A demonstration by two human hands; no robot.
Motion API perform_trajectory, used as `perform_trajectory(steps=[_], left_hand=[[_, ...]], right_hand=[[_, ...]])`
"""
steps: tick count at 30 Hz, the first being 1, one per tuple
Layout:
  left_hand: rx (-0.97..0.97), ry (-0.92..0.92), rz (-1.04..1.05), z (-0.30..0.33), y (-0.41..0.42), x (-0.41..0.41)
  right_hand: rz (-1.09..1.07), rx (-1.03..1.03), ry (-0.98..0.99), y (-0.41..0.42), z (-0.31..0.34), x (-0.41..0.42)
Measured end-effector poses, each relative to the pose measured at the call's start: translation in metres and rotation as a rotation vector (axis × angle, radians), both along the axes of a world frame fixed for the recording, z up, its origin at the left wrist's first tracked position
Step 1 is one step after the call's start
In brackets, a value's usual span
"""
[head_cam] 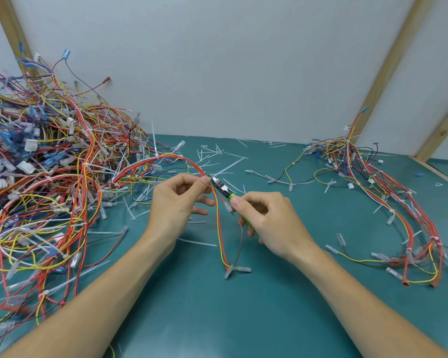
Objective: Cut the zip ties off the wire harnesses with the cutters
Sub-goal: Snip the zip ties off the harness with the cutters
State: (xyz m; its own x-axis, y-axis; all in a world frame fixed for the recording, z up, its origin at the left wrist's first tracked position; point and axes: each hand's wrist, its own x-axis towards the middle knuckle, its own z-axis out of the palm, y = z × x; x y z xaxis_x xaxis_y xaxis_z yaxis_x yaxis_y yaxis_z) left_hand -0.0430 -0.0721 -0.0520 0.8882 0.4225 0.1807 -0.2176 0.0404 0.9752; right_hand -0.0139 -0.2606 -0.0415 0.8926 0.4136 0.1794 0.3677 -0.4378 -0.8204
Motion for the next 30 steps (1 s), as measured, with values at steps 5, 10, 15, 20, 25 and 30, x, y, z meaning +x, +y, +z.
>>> perform_trajectory(steps=[5,10,15,20,25,30], left_hand=[[0.009,0.001,-0.014,-0.0023,0.0016,0.0008],[0.010,0.013,-0.022,-0.0036,0.0021,0.0015],[0.017,0.013,-0.026,-0.0035,0.0020,0.0013],[0.016,0.018,-0.024,-0.0026,0.0023,0.0015],[-0.008,0.025,-0.041,-0.0020,0.0022,0.0007],[-0.003,0.047,-0.080,-0.0015,0.0006,0.0002]], right_hand=[[0.019,-0.055,-0.079,0.0013,-0.0019,0.0003],[0.008,-0.094,-0.133,0.0013,-0.0032,0.0024],[0.008,-0.106,-0.134,0.0003,-0.0029,0.0041],[-0.003,-0.116,-0.138,0.0003,-0.0027,0.0055],[0.001,-0.074,-0.121,0.0015,-0.0028,0.0046],[-0.061,0.097,-0.023,0.0049,-0.0014,0.0048]])
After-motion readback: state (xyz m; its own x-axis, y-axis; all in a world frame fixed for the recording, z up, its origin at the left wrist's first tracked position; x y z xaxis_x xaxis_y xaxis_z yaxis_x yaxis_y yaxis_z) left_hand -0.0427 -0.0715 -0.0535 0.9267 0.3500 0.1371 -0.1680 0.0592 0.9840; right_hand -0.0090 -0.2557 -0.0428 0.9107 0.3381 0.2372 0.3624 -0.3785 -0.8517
